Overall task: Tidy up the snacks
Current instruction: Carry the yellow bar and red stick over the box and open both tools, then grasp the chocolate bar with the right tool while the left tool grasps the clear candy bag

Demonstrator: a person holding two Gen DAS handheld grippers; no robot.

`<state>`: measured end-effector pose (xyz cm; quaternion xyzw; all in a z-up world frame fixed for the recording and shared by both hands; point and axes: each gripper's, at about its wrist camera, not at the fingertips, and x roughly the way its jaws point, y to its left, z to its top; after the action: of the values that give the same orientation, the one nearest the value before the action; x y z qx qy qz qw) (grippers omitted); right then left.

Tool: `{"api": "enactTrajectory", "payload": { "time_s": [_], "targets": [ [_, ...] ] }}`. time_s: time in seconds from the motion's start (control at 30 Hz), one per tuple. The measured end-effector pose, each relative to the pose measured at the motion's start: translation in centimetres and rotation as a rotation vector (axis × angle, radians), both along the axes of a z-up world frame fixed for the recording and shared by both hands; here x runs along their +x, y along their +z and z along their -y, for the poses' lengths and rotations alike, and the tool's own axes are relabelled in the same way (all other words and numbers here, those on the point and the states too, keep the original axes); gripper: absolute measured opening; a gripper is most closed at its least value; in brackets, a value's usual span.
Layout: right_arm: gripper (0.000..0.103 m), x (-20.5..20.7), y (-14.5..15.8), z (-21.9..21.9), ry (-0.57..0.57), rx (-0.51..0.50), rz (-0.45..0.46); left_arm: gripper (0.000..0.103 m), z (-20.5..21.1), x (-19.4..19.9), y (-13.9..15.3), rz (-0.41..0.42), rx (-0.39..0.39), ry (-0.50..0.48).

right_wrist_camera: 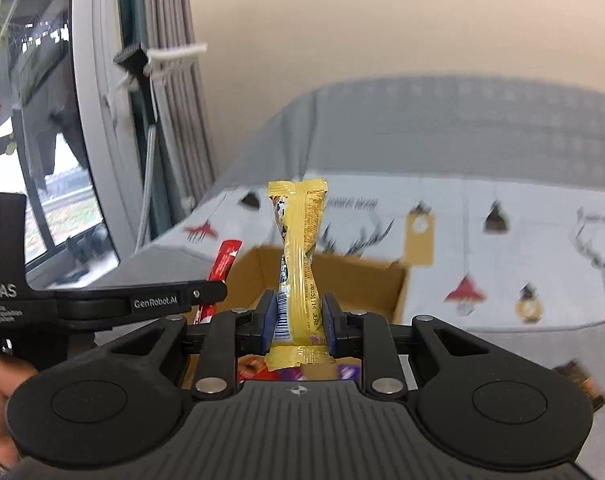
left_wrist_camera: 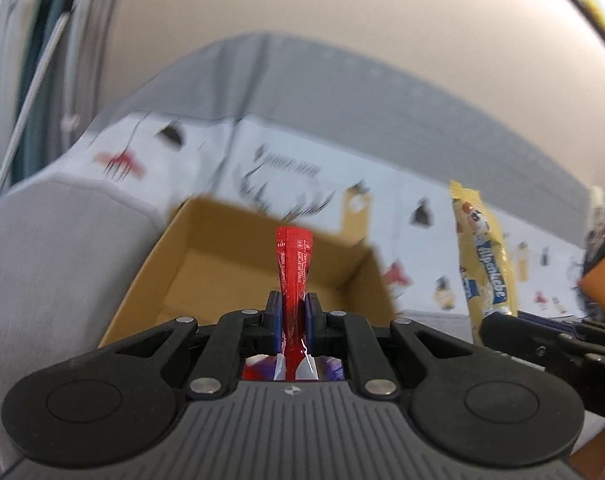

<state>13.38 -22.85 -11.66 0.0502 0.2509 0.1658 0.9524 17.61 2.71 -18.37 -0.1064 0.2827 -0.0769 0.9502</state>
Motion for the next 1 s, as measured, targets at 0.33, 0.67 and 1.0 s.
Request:
{"api": "enactTrajectory", "payload": {
  "time_s": [0.33,0.67,1.0],
  "targets": [
    [0.026,2.8,-7.8,-5.0,0.050,-0.048,-0.213,0.012,-3.3,2.0,-7.7,-0.195,0.028,0.050],
    [0.069,1.9,-8.8,-4.9,0.073,0.040,-0.218,0.055,-2.5,0.7,-6.0,-0.178,0.013,0.013],
    [0.074,-2.7,-8.0,6.9,-0.135,0.162,-0.146,0.085,9.4,-2.1,-2.6,-0.073,0.114,-0.205]
  ]
}}
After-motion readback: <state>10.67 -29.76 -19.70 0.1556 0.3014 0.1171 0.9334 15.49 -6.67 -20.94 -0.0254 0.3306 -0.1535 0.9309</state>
